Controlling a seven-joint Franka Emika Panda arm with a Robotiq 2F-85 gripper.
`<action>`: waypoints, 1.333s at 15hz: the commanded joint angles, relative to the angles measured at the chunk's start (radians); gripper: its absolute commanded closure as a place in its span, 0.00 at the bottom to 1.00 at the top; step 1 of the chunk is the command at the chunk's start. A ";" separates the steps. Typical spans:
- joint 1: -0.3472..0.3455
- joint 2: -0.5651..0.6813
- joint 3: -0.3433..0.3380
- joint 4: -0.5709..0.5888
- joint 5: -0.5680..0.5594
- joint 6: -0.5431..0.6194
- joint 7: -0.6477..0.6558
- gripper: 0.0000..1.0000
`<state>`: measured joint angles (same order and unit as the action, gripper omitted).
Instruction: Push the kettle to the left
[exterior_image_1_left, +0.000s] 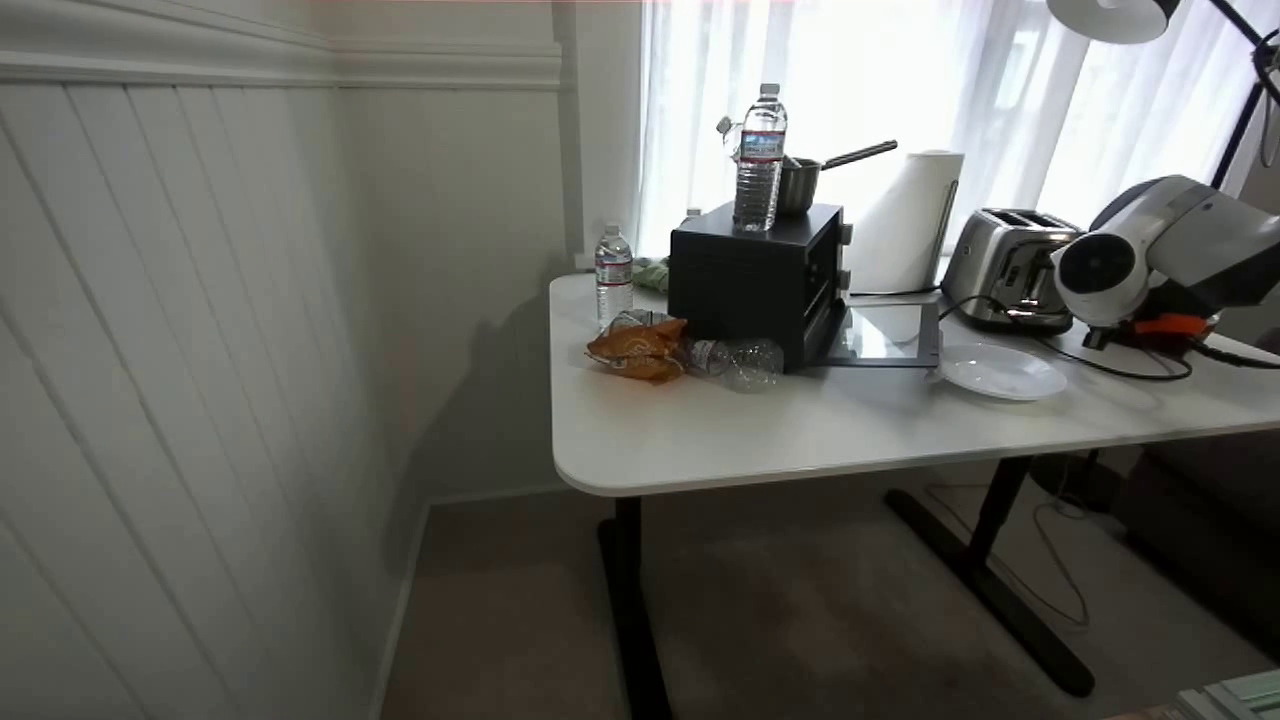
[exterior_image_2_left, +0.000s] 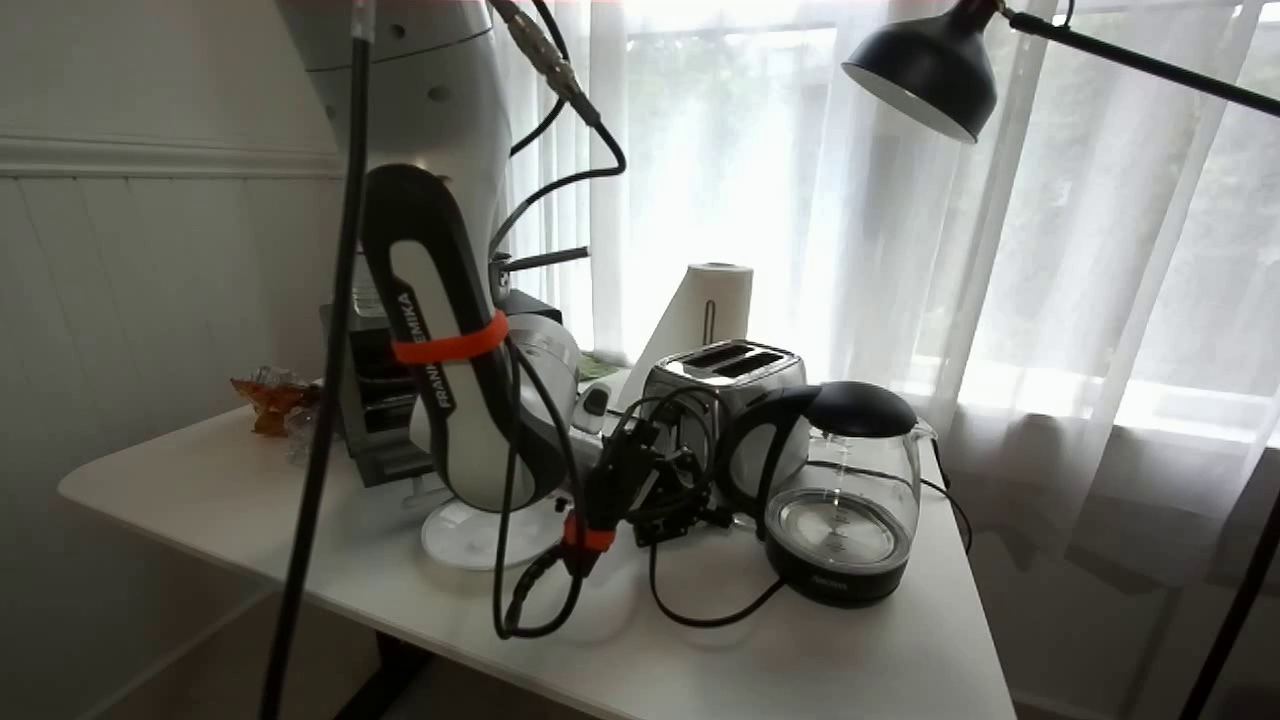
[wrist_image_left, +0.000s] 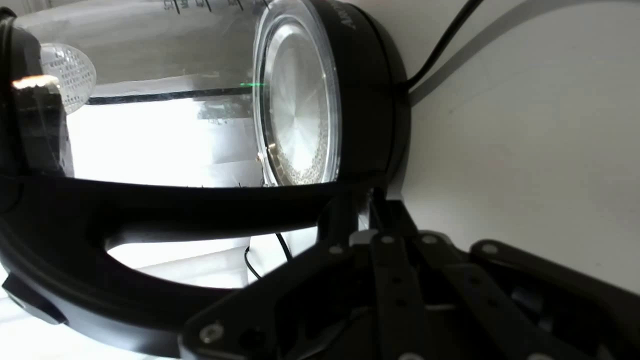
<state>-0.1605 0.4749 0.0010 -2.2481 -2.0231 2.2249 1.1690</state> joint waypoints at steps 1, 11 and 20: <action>-0.011 0.025 -0.004 0.030 -0.031 0.009 -0.002 0.99; -0.021 0.077 -0.003 0.080 -0.127 0.000 0.024 1.00; -0.042 0.108 -0.004 0.106 -0.144 0.013 0.021 1.00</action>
<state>-0.1810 0.5581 -0.0039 -2.1646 -2.1394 2.2248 1.1736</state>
